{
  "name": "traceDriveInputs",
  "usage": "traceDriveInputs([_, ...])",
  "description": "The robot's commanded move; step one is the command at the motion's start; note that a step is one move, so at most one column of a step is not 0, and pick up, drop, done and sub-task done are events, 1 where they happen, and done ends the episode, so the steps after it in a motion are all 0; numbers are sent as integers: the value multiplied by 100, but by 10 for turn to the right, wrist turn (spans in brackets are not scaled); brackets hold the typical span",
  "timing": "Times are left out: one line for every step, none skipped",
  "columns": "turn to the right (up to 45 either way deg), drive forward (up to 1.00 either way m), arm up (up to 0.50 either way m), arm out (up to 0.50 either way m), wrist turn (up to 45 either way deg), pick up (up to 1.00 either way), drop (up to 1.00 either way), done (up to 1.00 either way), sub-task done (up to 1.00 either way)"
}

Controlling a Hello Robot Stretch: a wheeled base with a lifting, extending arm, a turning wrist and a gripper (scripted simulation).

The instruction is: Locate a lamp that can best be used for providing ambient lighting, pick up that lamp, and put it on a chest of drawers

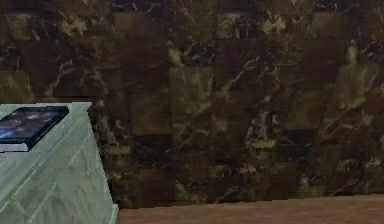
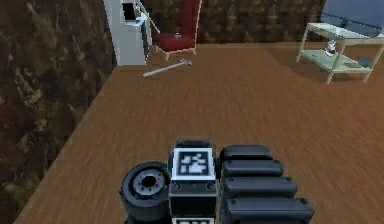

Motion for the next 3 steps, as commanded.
traceDriveInputs([-180, 0, 0, 0, 0, 0, 0, 0, 0])
traceDriveInputs([-450, 0, 0, 0, 0, 0, 0, 0, 0])
traceDriveInputs([-300, 0, 0, 0, 0, 0, 0, 0, 0])
